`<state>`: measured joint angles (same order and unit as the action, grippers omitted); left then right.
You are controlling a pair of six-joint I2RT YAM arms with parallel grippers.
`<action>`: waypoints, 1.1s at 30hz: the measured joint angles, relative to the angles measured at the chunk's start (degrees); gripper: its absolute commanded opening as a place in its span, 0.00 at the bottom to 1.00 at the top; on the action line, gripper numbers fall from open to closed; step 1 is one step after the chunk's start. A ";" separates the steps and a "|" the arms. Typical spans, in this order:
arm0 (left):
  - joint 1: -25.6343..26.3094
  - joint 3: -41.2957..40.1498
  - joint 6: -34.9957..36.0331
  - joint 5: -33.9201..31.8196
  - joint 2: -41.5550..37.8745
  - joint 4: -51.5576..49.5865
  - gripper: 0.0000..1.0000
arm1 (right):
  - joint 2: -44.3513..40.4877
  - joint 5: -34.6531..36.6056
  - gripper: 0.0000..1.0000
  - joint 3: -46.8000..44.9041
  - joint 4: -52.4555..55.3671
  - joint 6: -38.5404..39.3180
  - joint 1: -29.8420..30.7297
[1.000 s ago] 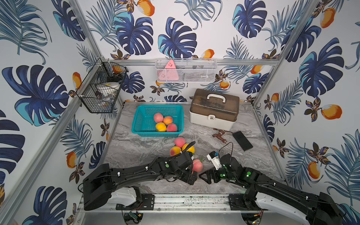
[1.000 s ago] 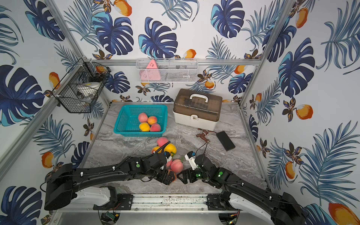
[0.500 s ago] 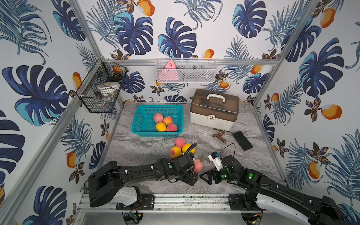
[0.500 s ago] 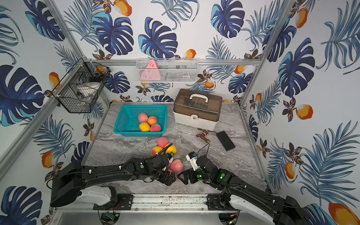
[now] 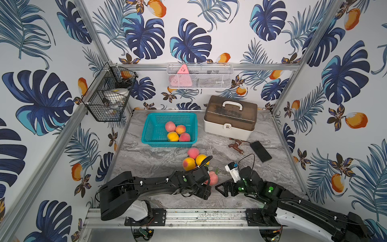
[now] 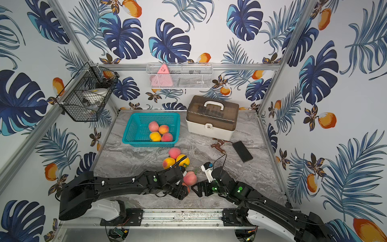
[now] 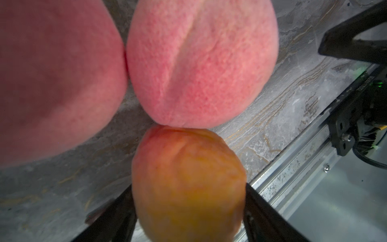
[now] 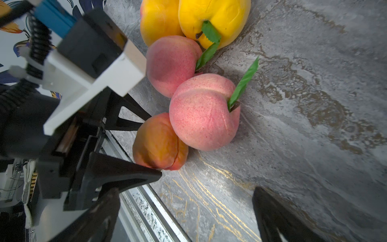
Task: Put the peaches into the basket
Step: Pick up the peach from the center of the board.
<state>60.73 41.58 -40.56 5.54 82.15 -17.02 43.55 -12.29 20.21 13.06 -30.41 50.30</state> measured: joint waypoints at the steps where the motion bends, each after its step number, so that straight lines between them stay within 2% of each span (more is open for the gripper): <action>1: 0.00 -0.02 -0.02 -0.02 0.09 0.02 0.69 | -0.11 0.07 1.00 0.09 0.04 0.00 0.00; 3: 0.00 -0.02 -0.02 -0.04 0.09 0.22 0.61 | -0.35 0.42 1.00 0.24 0.13 0.00 0.00; 6: 0.00 0.07 0.02 -0.04 -0.04 0.02 0.58 | -0.66 0.85 1.00 0.35 0.70 0.02 0.00; 13: 0.00 1.40 0.09 -0.87 -3.39 -2.03 0.57 | -0.87 1.97 1.00 1.90 2.71 1.14 0.00; 26: -0.13 5.53 1.66 -4.24 -8.79 -10.29 0.56 | 0.39 3.30 1.00 10.23 4.59 4.33 -0.09; 29: -1.18 8.22 3.30 -4.46 -8.46 -11.87 0.56 | 1.36 3.43 1.00 12.59 4.85 5.81 -0.46; 33: -5.18 10.86 5.14 -4.07 -8.28 -13.33 0.56 | 2.12 4.17 1.00 15.47 5.42 7.63 -1.38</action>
<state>55.55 52.45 -35.42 1.48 73.87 -30.35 45.67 -8.12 35.68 18.48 -22.79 48.93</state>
